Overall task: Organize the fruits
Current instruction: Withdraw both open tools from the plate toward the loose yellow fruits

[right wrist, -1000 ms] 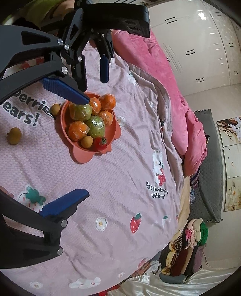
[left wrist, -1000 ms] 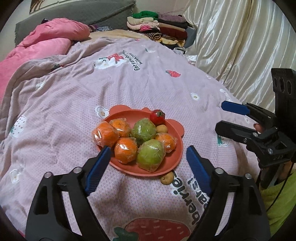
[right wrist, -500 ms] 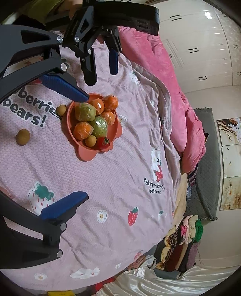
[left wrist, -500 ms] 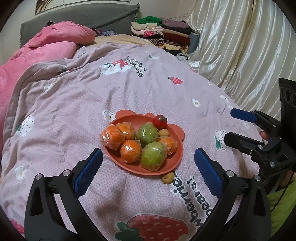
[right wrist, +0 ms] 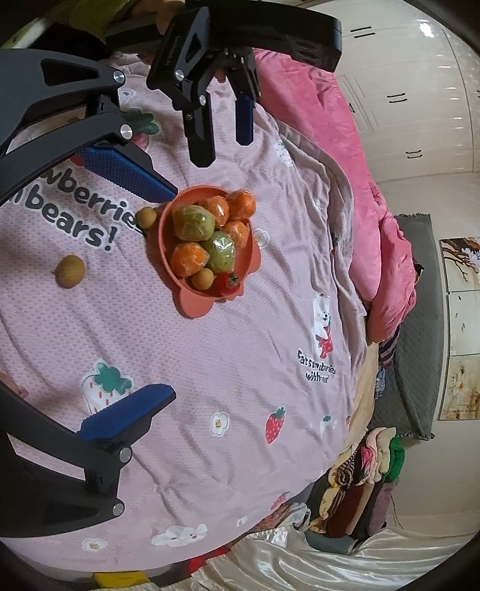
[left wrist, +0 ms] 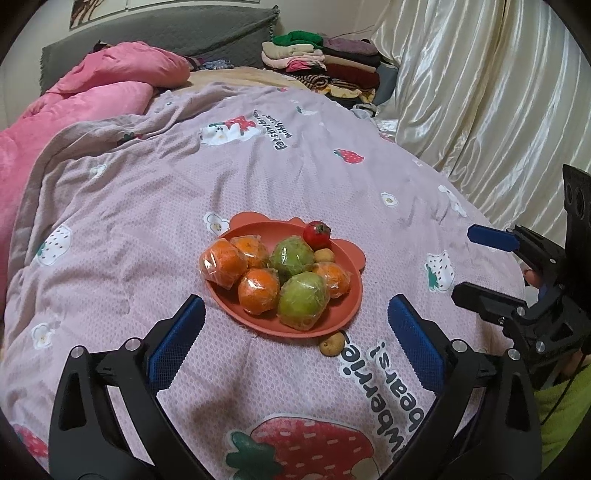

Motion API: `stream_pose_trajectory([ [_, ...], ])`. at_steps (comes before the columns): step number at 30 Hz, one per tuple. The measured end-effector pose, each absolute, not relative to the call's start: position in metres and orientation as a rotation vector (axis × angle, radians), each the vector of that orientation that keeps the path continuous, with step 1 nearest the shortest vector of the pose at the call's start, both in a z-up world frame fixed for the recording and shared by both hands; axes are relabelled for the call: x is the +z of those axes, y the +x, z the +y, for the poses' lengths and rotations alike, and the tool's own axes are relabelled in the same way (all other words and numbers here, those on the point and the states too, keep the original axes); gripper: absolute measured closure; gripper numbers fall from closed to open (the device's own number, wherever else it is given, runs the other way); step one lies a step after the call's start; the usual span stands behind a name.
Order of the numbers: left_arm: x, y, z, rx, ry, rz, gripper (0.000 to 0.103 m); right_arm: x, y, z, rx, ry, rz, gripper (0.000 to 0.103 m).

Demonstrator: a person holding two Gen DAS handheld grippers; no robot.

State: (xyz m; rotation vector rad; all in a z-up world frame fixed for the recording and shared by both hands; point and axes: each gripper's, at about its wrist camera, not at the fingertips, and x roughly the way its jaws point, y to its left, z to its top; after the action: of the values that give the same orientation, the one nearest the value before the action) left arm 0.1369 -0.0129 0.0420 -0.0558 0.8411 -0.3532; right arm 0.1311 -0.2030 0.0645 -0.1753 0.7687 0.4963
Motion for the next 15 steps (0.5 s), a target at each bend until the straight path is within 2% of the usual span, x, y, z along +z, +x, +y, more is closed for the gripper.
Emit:
stream_pose_trajectory([
  [15, 0.046, 0.130, -0.014, -0.355, -0.055, 0.830, 0.010, 0.058, 0.115, -0.202, 0.496, -0.194, 0.796, 0.005],
])
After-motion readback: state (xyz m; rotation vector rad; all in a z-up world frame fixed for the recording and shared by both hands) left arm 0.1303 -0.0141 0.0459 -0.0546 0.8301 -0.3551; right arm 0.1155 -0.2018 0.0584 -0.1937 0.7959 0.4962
